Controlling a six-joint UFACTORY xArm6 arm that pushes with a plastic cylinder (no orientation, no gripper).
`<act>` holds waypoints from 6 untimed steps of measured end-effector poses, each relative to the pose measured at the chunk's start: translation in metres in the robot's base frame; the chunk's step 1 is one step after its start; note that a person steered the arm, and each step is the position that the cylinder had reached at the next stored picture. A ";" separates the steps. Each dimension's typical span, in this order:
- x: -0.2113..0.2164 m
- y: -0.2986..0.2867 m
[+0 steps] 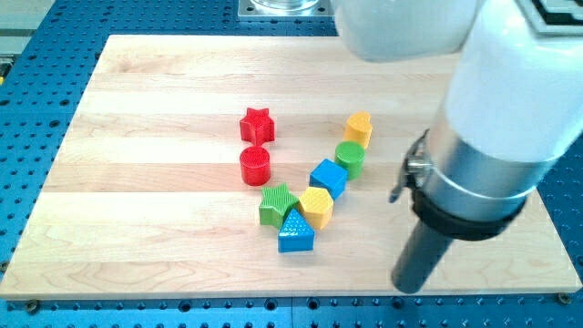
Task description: Place your arm diagonal to the blue triangle
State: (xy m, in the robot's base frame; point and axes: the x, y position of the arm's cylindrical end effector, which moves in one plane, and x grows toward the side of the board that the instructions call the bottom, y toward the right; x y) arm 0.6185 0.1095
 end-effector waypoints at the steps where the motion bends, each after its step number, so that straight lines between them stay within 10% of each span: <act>1: 0.000 -0.004; 6: 0.000 -0.012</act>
